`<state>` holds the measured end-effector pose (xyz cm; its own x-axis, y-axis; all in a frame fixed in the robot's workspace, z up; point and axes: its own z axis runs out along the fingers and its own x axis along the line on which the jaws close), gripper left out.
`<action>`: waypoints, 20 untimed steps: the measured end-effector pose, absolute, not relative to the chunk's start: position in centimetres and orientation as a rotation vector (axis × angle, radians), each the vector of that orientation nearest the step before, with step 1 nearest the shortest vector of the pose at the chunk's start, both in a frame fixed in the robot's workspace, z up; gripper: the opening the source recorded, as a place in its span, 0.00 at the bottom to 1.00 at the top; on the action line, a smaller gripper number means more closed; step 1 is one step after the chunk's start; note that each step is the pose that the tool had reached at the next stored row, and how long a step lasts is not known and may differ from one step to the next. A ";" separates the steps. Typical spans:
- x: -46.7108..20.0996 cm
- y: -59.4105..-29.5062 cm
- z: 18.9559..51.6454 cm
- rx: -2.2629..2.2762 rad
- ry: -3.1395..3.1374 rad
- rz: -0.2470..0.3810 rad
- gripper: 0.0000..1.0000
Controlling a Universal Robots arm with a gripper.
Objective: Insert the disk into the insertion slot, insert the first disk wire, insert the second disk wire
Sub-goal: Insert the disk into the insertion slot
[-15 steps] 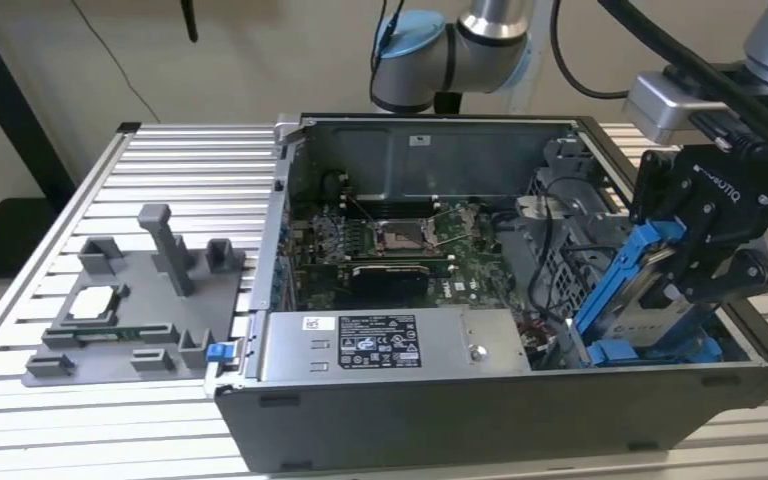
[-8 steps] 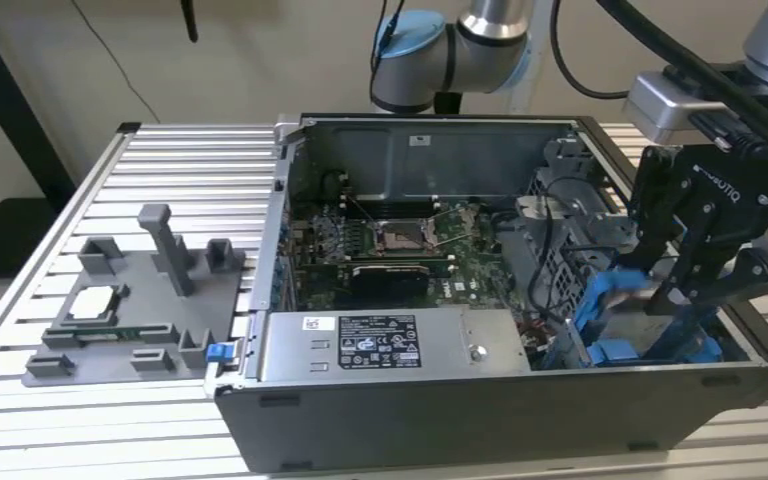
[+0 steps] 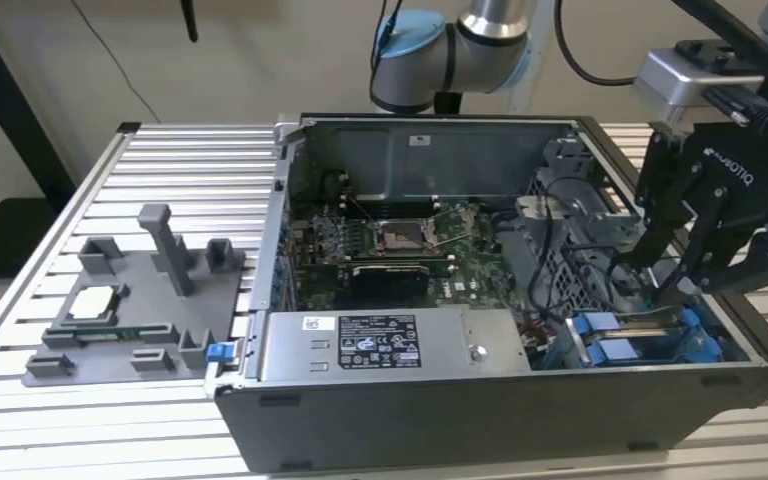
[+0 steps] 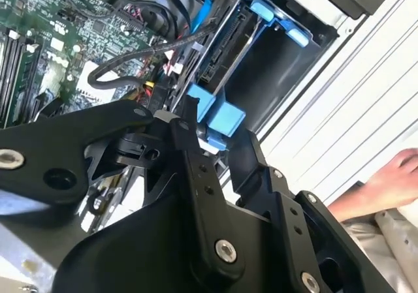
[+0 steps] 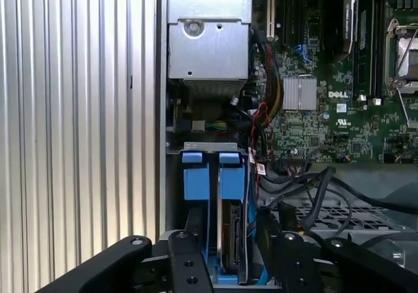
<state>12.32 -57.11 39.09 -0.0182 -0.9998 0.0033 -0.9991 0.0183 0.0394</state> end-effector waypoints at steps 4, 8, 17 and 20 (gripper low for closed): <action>12.3 -56.7 39.7 2.180 -2.220 -0.040 1.00; 12.2 -55.9 39.7 2.180 -2.220 -0.040 1.00; 12.0 -54.9 39.4 2.183 -2.222 -0.042 1.00; 12.0 -54.9 39.3 2.184 -2.220 -0.042 1.00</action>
